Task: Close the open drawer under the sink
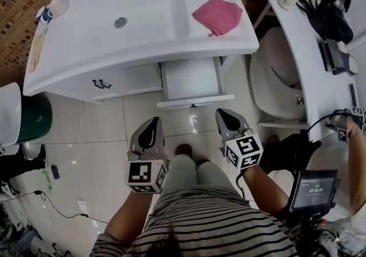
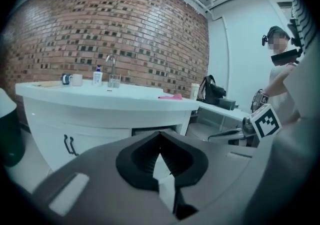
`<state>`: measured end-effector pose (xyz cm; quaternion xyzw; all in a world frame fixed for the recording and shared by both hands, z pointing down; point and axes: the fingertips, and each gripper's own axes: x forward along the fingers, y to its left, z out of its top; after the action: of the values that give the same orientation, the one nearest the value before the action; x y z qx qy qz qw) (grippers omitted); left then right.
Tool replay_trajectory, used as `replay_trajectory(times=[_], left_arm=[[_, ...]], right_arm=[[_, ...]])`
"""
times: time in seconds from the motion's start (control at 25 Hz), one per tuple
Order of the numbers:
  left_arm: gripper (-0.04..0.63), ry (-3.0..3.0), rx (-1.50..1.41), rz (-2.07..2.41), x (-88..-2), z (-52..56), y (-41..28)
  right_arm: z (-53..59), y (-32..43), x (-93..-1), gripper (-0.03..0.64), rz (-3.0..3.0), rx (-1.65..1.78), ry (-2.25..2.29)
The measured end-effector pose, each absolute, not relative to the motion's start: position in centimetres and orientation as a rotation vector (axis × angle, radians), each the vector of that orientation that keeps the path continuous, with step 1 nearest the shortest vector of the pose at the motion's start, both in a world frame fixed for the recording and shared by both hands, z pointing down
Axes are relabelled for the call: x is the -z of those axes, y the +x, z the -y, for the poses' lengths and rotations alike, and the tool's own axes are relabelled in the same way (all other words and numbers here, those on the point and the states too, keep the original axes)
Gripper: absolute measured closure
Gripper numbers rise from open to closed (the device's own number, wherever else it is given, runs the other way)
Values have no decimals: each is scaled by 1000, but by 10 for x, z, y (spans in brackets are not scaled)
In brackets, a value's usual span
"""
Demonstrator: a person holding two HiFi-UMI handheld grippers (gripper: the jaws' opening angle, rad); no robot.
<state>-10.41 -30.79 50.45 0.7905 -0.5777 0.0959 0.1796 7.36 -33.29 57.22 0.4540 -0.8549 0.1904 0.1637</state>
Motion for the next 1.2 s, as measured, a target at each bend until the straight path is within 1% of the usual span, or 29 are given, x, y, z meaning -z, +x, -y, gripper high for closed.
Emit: replay_trajectory(times=[0.16,0.32,0.8,1.2], left_arm=[[581,2200,-300,1631,-554,308,-109],[581,2176,-312,1630,-570,305,-115],[581,2113,-301,1653,-575,318,-128],[581,2073,-321,1675,-575,332,-134]], right_arm=[[344,69,-627,617,2417,-546,1299],[350,68,-649,617,2393,-535,1316],[384,63,-656,617,2369,-458,1356],[444,57,-655,617,2377,-424,1356]])
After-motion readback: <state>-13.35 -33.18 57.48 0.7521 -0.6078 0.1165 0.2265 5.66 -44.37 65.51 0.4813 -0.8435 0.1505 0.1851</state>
